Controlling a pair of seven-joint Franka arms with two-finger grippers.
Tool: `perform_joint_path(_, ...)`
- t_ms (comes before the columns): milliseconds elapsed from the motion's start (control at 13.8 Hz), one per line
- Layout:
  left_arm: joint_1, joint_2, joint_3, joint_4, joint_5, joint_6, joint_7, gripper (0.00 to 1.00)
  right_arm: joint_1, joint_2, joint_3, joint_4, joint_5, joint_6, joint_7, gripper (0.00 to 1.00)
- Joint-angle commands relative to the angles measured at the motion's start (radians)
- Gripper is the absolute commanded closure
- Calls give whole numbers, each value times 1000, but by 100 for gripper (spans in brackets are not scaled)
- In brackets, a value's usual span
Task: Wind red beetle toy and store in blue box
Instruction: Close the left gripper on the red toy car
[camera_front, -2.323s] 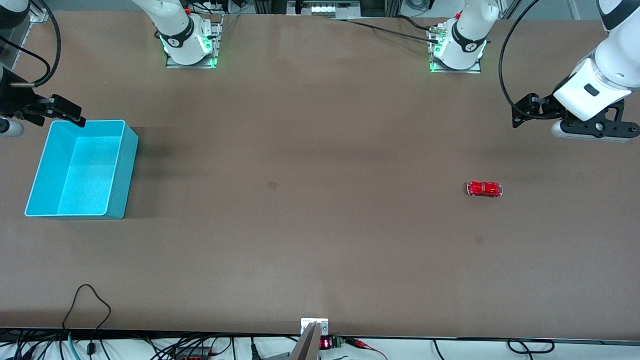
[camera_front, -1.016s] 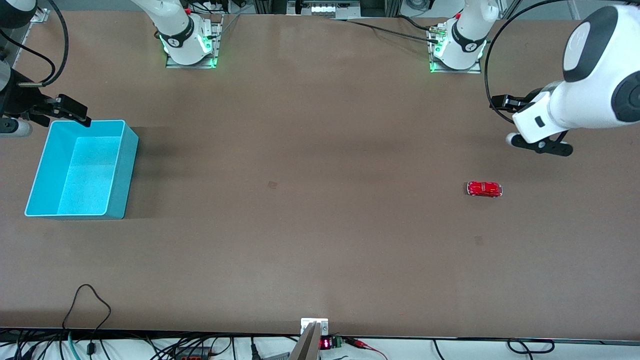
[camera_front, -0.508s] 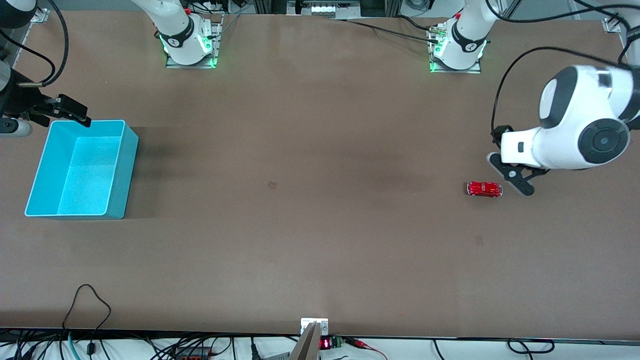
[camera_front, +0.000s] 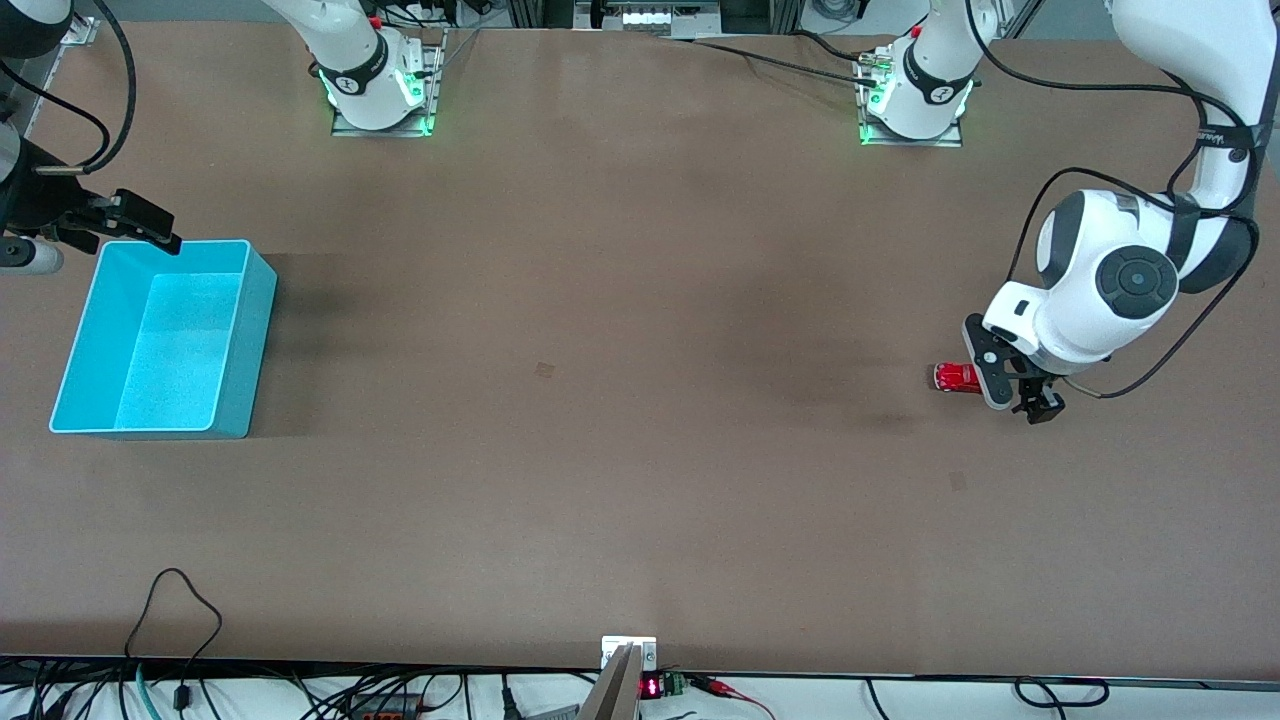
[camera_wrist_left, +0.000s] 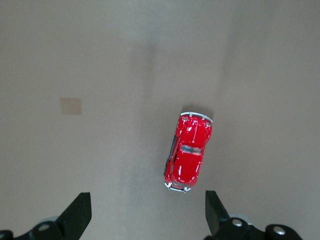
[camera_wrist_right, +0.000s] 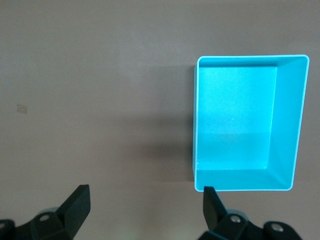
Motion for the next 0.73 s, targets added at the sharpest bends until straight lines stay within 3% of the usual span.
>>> perform_joint_path(0, 31, 20, -4, -82, 27, 135, 93, 0, 1, -8, 0, -8, -14, 7, 9, 0)
perform_joint_path(145, 89, 73, -10, -91, 29, 195, 119, 0, 0, -8, 0, -8, -14, 6, 9, 0)
perform_joint_path(435, 95, 84, -11, -180, 29, 295, 132, 2, -4, -8, -1, -8, -16, 3, 9, 0)
perform_joint_path(581, 98, 92, -34, -189, 29, 317, 133, 9, 0, -9, -1, -8, -16, 3, 9, 0)
perform_joint_path(653, 97, 98, -37, -188, 29, 317, 141, 17, 0, -12, 0, -6, -14, 4, 7, 0)
